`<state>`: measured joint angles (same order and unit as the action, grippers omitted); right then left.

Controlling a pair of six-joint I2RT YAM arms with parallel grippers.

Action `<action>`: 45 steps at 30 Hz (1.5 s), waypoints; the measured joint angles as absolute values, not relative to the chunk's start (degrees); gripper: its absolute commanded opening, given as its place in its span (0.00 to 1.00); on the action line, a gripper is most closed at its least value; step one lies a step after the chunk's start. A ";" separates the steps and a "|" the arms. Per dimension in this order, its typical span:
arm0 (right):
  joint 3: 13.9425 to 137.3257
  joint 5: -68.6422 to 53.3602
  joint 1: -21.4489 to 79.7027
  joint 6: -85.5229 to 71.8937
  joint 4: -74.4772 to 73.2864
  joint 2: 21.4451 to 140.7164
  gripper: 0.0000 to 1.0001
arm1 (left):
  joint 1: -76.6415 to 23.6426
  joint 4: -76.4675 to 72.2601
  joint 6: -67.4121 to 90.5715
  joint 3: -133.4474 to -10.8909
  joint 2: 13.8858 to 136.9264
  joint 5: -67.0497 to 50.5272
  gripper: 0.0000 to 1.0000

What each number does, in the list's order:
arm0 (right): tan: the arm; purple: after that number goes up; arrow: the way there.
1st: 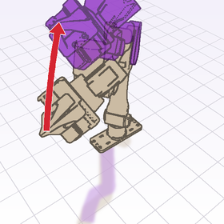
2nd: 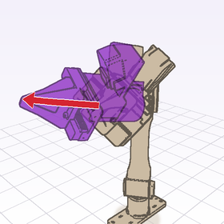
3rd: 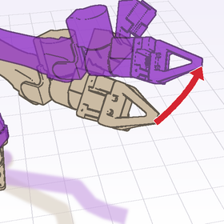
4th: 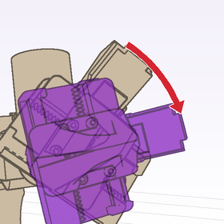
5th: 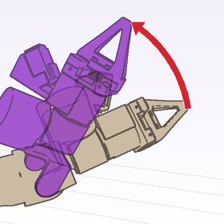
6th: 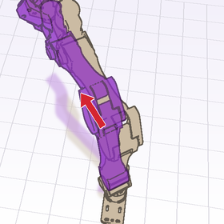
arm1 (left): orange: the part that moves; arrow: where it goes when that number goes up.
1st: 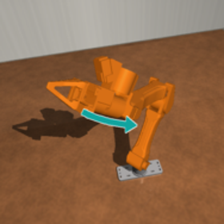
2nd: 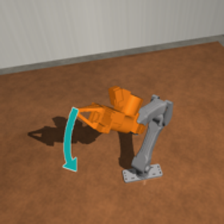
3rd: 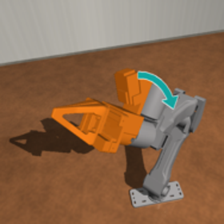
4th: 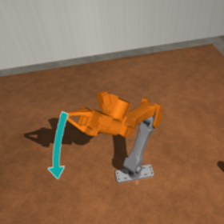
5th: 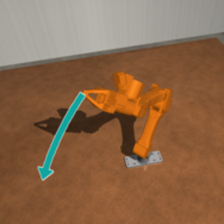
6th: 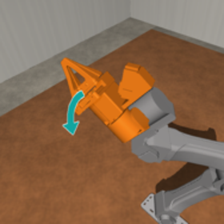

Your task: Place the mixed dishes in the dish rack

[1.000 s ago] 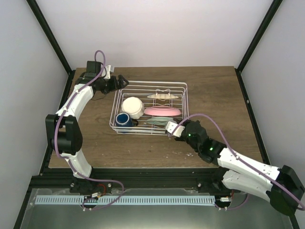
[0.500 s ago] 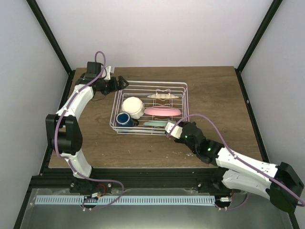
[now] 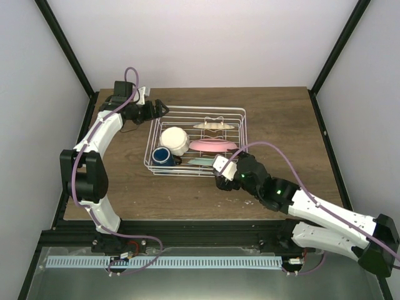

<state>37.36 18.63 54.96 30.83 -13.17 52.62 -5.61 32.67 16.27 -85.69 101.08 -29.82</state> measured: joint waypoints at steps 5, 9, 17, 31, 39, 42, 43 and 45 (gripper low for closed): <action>42.76 13.37 55.07 24.16 -15.88 52.56 1.00 | -5.61 32.64 16.27 -85.69 101.08 -29.26 1.00; 48.80 11.81 55.13 20.86 -15.79 55.72 1.00 | -5.61 32.67 16.25 -85.71 101.08 -28.18 1.00; 62.59 7.46 48.95 17.82 -14.26 67.37 1.00 | -5.37 34.11 15.22 -89.84 101.08 -25.26 1.00; 87.09 -7.27 6.55 0.21 -18.39 90.98 1.00 | 9.45 28.77 17.80 -91.98 100.62 -28.51 1.00; 79.37 -9.85 -10.24 -7.66 -19.20 99.04 1.00 | 10.44 24.75 13.78 -86.59 99.42 -21.52 1.00; 74.28 -9.74 -10.79 -8.49 -19.16 99.07 1.00 | 10.39 21.15 13.37 -80.18 97.60 -20.29 1.00; 73.12 -9.74 -10.63 -8.58 -18.96 99.07 1.00 | 10.39 19.70 13.45 -77.41 96.71 -19.88 1.00; 71.22 -9.78 -10.37 -8.73 -18.28 99.07 1.00 | 10.39 17.56 13.74 -73.08 95.33 -19.44 1.00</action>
<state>71.22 -9.78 -10.37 -8.73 -18.28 99.07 10.39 17.56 13.74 -73.08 95.33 -19.44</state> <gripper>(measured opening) 0.999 0.994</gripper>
